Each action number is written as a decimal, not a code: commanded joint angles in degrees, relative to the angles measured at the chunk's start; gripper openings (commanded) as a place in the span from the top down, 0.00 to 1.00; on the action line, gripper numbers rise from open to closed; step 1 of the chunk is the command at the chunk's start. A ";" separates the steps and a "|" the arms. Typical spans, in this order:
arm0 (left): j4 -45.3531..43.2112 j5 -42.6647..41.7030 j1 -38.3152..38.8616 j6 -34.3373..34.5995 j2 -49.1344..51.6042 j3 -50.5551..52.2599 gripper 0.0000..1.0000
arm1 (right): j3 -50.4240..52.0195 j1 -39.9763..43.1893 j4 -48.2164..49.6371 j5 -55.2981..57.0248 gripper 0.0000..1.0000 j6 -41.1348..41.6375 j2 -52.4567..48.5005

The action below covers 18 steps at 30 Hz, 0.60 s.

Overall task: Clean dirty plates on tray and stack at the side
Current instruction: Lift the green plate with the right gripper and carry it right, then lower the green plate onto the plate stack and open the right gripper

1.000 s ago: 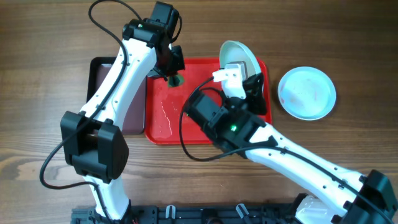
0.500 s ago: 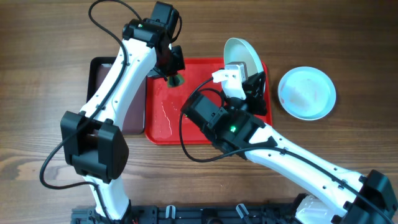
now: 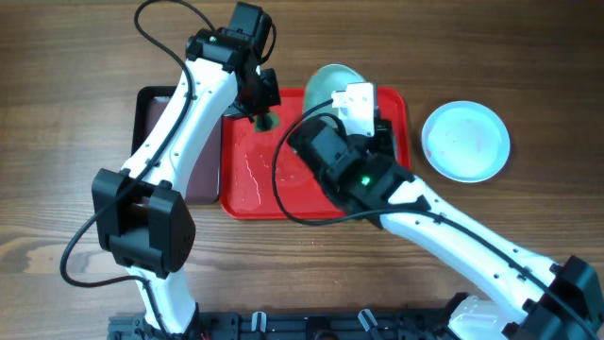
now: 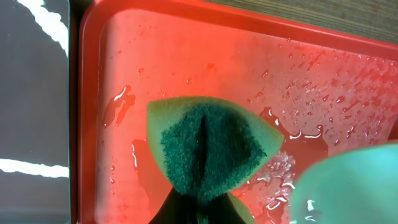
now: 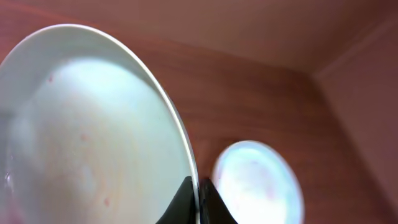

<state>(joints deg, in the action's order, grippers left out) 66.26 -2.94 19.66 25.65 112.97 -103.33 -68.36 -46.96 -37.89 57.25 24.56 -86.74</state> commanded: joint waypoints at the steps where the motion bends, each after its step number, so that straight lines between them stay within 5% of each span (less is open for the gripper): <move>1: 0.13 -0.68 0.09 0.52 0.52 0.37 0.96 | -0.37 1.60 -0.28 -13.55 0.96 -0.33 1.51; 11: 0.15 -0.68 0.09 0.50 0.52 0.37 0.96 | -0.26 29.99 -7.19 -48.96 0.96 1.16 1.53; 18: 0.17 -0.68 0.11 0.50 0.52 0.37 0.96 | 0.57 54.58 -7.28 -60.54 0.96 1.16 1.46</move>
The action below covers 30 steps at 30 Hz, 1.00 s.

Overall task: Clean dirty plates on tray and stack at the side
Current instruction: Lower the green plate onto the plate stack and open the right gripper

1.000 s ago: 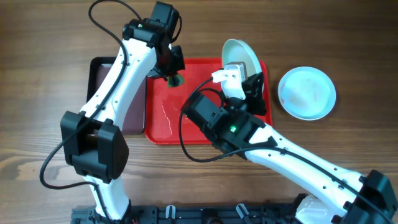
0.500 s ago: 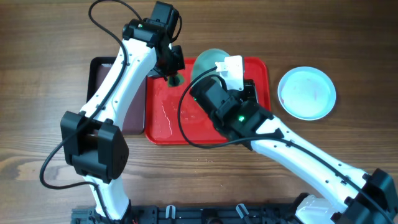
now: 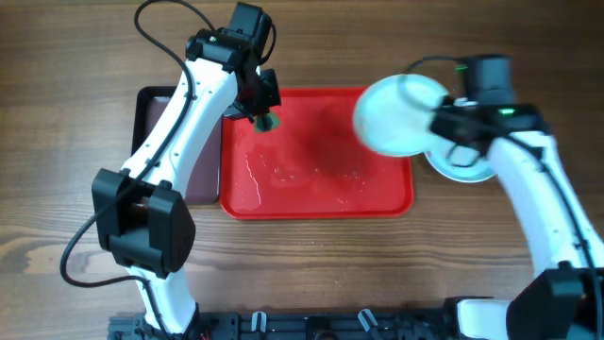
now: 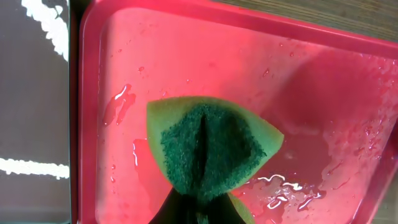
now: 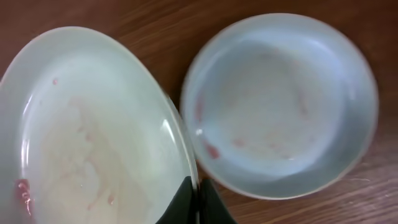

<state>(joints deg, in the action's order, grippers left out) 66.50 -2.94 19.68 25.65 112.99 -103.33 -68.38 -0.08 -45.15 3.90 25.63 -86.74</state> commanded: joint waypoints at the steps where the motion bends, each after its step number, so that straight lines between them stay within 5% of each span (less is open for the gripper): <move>1: -0.07 -0.68 0.09 0.50 0.50 0.37 0.96 | 1.11 10.23 -0.17 -7.45 0.96 0.09 1.46; 10: -0.11 -0.68 0.09 0.52 0.50 0.37 0.96 | 10.40 26.03 4.81 -7.63 0.96 1.51 1.46; 19: -0.50 -0.70 0.09 0.52 0.50 0.37 0.96 | 14.36 26.51 8.44 -7.89 0.95 1.31 1.46; 30: -0.52 -0.68 0.09 0.52 0.50 0.37 0.96 | 14.34 22.88 13.81 -20.48 0.60 -8.70 1.46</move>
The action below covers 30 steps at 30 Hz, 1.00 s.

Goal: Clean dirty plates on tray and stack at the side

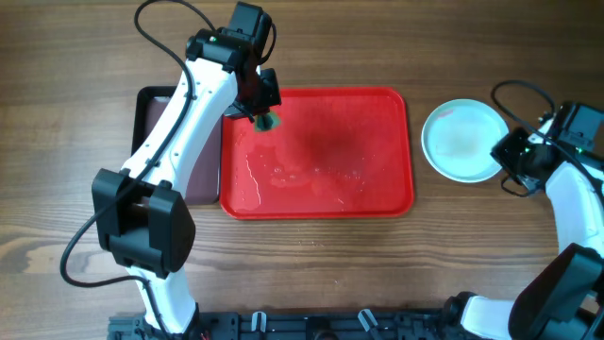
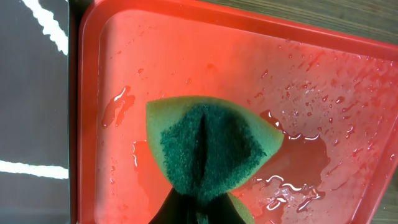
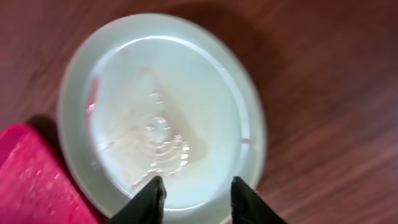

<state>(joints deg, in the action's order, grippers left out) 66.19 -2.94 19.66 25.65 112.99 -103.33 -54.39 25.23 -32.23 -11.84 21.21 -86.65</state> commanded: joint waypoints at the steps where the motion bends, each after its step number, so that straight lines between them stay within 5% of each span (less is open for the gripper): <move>1: -0.22 -0.66 0.09 0.50 0.50 0.37 0.96 | 0.31 -3.85 1.18 -6.21 0.57 -5.57 1.38; 6: 3.58 2.80 -3.67 0.00 0.24 0.37 0.96 | -1.73 -12.24 -0.31 -8.39 0.47 -9.70 1.38; 16: 7.85 2.78 -17.18 -22.27 0.50 0.37 0.96 | -2.69 -26.80 -1.22 -7.02 0.28 -9.07 1.38; 30: -0.79 2.80 -19.63 -22.40 11.45 7.39 0.96 | -2.69 -27.63 -1.27 -4.28 0.22 -9.25 1.38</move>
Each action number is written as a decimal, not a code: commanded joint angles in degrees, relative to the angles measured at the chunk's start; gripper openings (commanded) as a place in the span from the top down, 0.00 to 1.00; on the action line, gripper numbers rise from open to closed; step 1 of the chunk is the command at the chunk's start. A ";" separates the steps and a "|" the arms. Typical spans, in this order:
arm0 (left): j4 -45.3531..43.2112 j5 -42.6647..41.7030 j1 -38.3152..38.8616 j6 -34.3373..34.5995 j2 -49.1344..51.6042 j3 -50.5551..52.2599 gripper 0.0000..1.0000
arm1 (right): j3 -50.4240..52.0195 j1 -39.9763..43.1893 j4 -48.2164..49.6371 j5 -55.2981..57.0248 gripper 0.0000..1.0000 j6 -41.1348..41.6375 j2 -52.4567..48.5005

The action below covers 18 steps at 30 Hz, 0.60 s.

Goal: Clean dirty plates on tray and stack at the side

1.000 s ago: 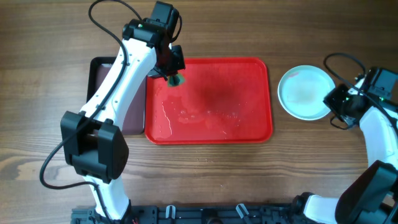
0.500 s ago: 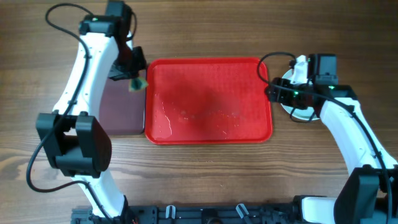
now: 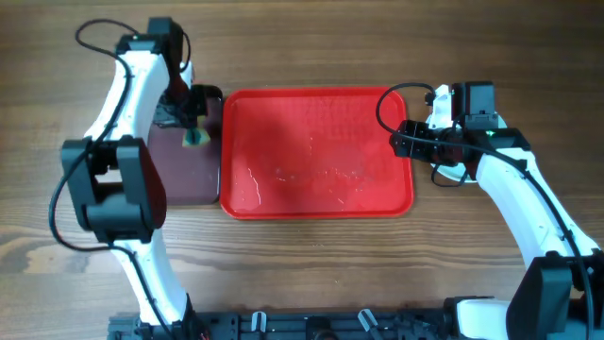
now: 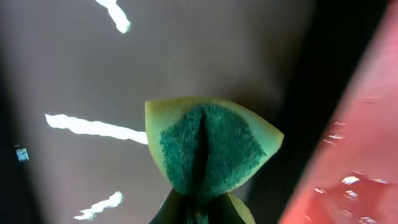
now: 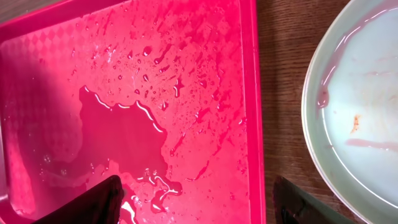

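Note:
The red tray (image 3: 316, 151) holds only water, with puddles and drops showing on the red tray (image 5: 137, 106) in the right wrist view. My right gripper (image 3: 404, 140) hangs open and empty over its right edge, its fingers (image 5: 93, 199) spread wide. The pale stacked plate (image 5: 360, 118) lies on the wood just right of the tray, with reddish smears; the overhead view hides it under my right arm. My left gripper (image 3: 193, 130) is shut on the green-and-yellow sponge (image 4: 211, 146), above the dark tray (image 3: 184, 175).
The dark tray (image 4: 93, 74) sits against the red tray's left side and shines with wet streaks. Cables loop above both arms. Bare wooden table (image 3: 311, 255) runs in front of the trays.
My left gripper has moved the sponge from the red tray's far left corner to over the dark tray. My right gripper has left the plates and now stands, opened wider, over the red tray's right edge.
My right gripper first held a plate tilted over the red tray, with the sponge in my left gripper beside it. It then held that plate over the one on the table. Later the plate lay stacked there, my right gripper open over it. Now both grippers are elsewhere.

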<state>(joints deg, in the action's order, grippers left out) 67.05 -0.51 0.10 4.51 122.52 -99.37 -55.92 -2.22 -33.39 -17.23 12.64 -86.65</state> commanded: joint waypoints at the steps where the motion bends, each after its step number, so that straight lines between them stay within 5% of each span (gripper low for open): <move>1: -2.47 0.39 -0.07 -1.29 2.12 4.81 0.93 | -1.16 -0.17 -0.09 1.11 0.22 -0.66 1.38; 3: -3.02 0.39 -0.07 -1.29 2.16 5.70 0.62 | -1.18 -0.17 0.15 1.11 0.22 -0.94 1.38; 4: -3.06 0.39 -0.07 -1.29 2.16 5.70 0.36 | -1.18 -0.17 0.28 1.09 0.22 -1.44 1.38; 6: -3.21 0.55 -0.24 -1.29 2.03 5.33 0.09 | -1.40 -0.17 0.24 1.09 0.22 -2.16 1.38; 18: 7.67 -2.01 -0.33 -0.87 -15.50 -7.80 0.04 | -16.74 -0.20 -16.41 0.04 0.15 -2.19 4.39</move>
<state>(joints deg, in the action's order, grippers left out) 73.97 -0.54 -0.08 3.70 117.89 -103.46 -67.26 -2.22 -46.74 -16.88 11.25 -85.84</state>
